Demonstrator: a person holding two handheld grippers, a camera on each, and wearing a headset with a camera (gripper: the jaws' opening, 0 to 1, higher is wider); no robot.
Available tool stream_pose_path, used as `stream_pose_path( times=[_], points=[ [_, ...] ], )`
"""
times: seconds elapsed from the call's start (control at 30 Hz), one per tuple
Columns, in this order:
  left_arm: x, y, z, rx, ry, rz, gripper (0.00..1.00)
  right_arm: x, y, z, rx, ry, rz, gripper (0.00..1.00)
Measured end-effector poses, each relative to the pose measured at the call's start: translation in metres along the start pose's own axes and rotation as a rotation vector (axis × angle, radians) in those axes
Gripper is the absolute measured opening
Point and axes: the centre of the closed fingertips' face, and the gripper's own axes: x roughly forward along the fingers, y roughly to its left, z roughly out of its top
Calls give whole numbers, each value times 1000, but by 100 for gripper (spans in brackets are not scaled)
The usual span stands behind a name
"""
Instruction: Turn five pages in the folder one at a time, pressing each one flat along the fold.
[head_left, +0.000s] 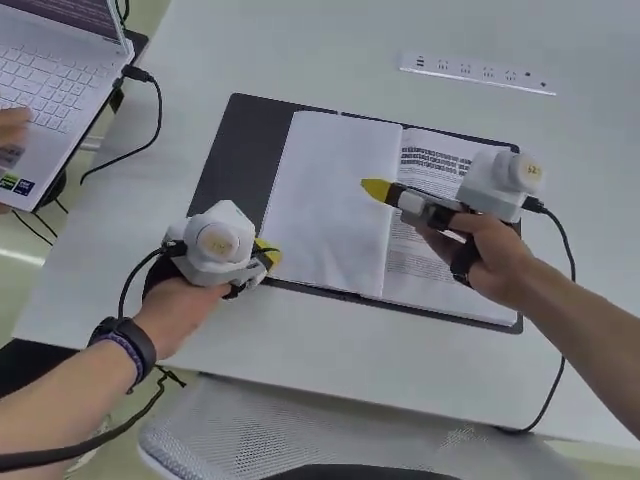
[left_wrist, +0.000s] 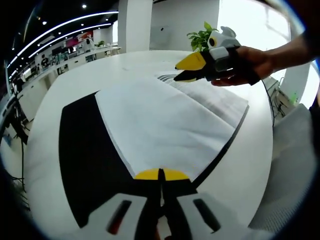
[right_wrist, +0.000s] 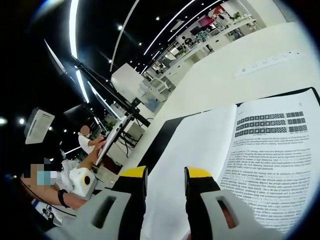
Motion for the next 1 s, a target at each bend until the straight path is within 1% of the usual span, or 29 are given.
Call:
stream_pose_path(
  times=[0.23,0.4,0.53,0.67,0.77,0.87,1.0],
  points=[
    [0,0,1,-9,-2,3,0,-1,-5,-1,-20,13,6,27],
    [0,0,0,-20,-1,4,0,-2,-16,0,-51,29,-3,24],
    [0,0,0,-28,1,2,0,-1,-26,2,-70,29,-3,17],
    [0,1,0,-32,3,3,0,1,-34,0,-75,34,20,8],
    [1,1,0,-34,5,6,0,2,-35,-1,-62,28,39,5],
    [1,1,0,-35,11,6,0,3,-38,-4,-86,39,57,1],
    [1,1,1,-36,6,4,0,6,-49,-10,-89,58,54,0]
  ],
)
